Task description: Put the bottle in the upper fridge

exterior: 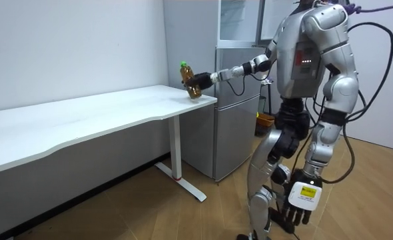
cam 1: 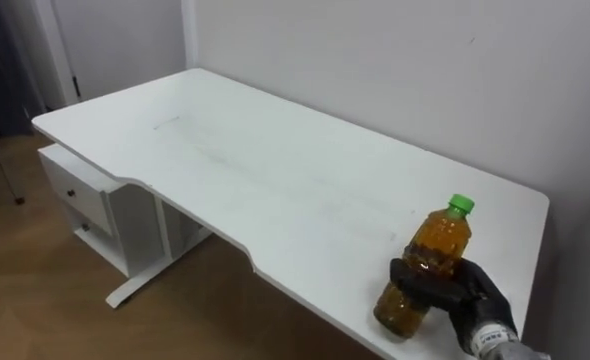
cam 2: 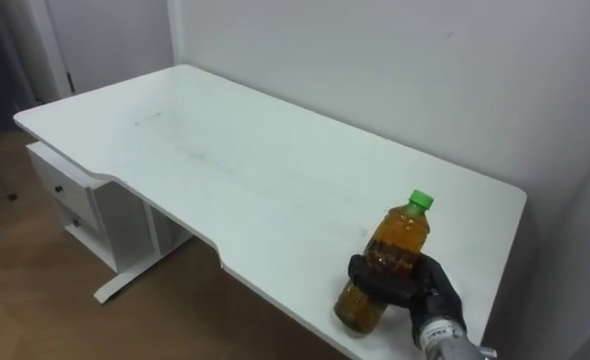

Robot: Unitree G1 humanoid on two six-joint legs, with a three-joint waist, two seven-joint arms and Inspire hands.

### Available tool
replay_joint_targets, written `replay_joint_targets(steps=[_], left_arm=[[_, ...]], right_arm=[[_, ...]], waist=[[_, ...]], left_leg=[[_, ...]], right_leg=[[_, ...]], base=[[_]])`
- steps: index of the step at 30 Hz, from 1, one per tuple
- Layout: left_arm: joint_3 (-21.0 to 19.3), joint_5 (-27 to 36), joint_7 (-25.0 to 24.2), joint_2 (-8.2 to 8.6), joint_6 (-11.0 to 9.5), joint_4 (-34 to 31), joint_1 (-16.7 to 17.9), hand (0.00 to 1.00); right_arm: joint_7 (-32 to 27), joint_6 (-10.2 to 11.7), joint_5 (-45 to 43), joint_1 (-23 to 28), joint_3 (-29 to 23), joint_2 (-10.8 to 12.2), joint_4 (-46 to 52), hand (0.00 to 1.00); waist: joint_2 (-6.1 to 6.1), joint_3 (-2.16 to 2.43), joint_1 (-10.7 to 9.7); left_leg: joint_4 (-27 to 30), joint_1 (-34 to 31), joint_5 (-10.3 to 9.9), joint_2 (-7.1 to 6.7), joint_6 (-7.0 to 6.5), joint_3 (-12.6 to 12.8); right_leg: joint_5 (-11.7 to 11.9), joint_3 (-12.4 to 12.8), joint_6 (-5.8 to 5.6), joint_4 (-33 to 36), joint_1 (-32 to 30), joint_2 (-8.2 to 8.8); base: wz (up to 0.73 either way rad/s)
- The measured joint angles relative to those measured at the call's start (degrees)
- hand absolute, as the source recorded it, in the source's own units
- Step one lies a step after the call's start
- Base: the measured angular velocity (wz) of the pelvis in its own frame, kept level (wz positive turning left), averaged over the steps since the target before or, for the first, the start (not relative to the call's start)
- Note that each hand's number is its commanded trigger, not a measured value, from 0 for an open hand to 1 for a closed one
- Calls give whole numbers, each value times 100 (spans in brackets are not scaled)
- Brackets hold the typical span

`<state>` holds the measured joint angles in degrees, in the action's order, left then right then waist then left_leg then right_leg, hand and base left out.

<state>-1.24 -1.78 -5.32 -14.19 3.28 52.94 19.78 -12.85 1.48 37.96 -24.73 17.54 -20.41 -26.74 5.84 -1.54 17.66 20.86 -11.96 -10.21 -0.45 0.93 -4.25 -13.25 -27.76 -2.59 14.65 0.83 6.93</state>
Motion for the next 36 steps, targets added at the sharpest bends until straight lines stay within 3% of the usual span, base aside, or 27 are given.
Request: replay_joint_targets(steps=[4,7,10,14,18,29,36], left_arm=[[-210,-3,0,13,-80,71,-6,0],[-263,-2,1,19,-102,237,-4,0],[-317,-10,1,49,-102,322,17,0],[-332,-22,1,85,-105,318,49,0],[-357,-82,-30,92,-99,330,92,0],[-358,-90,1,137,-118,327,102,0],[-550,-95,1,228,-112,428,124,0]], right_arm=[[228,-1,-149,202,-94,-53,947,100],[437,-1,-197,434,-105,-179,1449,100],[564,-15,-248,546,-194,-208,1834,100],[592,-41,-265,619,-550,-278,2269,100],[653,-43,-381,624,-837,-575,3053,100],[632,-43,-505,624,-1276,-584,3725,100],[800,-164,-687,659,-1796,-747,4320,100]], waist=[[1,34,-146],[-21,106,-267],[-43,134,-468],[-70,144,-633],[-81,163,-881],[-97,156,-1132],[-119,148,-1419]], left_leg=[[-161,180,0,75,1,233],[-314,501,0,77,1,358],[-414,706,-1,86,2,428],[-542,957,-3,112,2,595],[-564,972,-2,115,1,630],[-664,1193,-3,125,2,730],[-720,1241,-6,130,4,757]], right_leg=[[20,153,26,-3,33,-9],[38,288,4,-98,243,-11],[41,374,-1,-108,385,-13],[49,538,-1,-106,450,-11],[50,571,0,-100,437,-9],[49,666,-3,-113,585,-11],[49,707,-3,-113,562,-16]], base=[[-30],[-22],[-18],[-21],[-4],[-4],[-2]])
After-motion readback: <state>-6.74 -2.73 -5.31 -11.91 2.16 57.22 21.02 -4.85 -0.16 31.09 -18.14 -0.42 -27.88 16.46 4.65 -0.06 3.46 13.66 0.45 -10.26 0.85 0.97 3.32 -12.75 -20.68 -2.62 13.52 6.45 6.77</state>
